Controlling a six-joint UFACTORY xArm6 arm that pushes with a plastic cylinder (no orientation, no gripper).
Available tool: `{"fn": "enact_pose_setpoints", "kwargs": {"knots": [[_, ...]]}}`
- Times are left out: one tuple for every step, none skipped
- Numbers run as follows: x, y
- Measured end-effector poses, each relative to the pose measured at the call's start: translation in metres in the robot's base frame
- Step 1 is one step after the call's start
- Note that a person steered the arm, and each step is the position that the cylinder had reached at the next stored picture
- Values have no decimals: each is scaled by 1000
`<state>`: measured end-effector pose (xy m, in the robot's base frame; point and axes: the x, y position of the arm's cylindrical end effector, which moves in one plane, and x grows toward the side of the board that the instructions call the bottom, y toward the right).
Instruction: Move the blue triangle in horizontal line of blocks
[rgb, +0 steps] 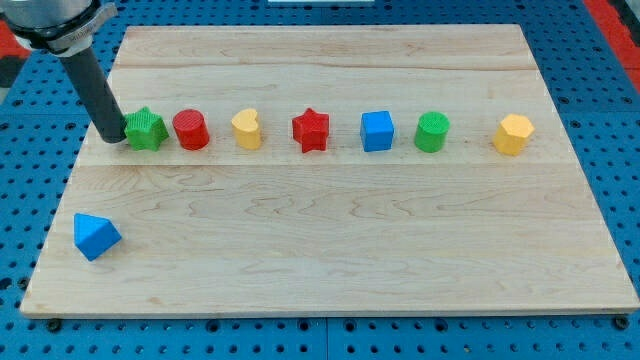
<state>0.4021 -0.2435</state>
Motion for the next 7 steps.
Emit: {"fn": "enact_pose_setpoints", "kwargs": {"knots": [[0, 13], [1, 28], [9, 48], [42, 59], [52, 58], [88, 65], [151, 72]]}}
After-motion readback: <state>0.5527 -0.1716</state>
